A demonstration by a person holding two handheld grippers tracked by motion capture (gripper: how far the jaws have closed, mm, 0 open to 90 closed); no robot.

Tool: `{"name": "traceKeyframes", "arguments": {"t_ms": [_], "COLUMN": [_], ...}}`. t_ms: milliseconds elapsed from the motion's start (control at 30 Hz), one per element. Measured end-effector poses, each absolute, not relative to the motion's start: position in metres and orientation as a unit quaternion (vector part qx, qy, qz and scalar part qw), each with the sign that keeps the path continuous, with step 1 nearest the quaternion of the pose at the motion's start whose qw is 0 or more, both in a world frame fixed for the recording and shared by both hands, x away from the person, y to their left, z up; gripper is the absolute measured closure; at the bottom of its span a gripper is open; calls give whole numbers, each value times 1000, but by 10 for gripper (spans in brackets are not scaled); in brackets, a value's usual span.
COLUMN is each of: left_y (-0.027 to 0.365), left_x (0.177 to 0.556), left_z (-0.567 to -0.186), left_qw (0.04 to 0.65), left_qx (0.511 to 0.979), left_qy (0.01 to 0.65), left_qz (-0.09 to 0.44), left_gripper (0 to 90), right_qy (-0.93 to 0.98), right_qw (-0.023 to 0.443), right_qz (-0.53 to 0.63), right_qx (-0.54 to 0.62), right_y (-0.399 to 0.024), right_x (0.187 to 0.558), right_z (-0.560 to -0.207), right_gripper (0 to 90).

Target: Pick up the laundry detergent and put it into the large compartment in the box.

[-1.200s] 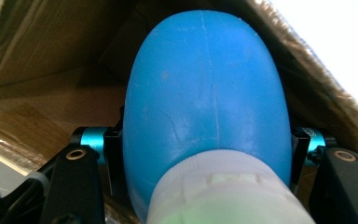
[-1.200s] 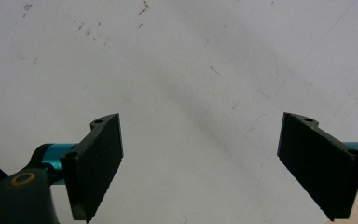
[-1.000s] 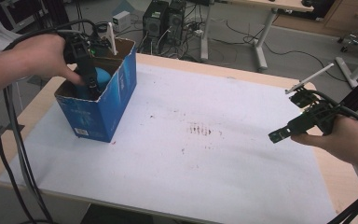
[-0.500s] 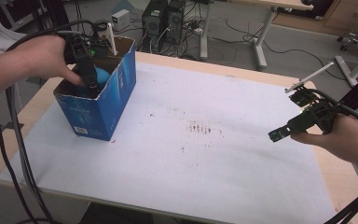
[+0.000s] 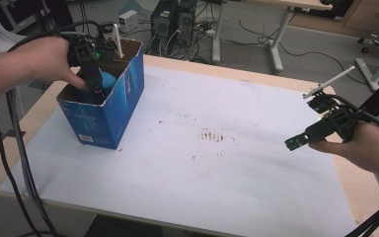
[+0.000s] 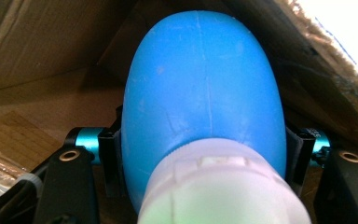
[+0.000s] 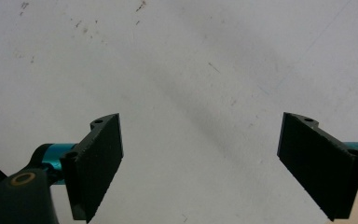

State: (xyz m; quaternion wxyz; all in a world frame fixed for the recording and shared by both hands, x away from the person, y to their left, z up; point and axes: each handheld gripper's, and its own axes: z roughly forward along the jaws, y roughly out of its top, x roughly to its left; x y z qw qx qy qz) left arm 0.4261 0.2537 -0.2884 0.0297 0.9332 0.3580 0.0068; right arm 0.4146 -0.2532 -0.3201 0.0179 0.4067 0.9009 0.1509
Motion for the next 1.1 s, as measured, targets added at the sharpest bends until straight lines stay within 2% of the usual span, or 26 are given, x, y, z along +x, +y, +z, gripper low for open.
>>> {"name": "traceKeyframes", "arguments": {"t_ms": [1100], "left_y": [251], "left_x": [423], "left_z": [-286], "left_qw": [28], "left_qx": [940], "left_qy": [340], "left_qz": [10], "left_gripper": [259], "right_qy": [901], "right_qw": [18], "right_qz": [153], "right_qx": [406], "right_y": [-254], "right_x": [415], "right_z": [-319], "right_gripper": [135]}}
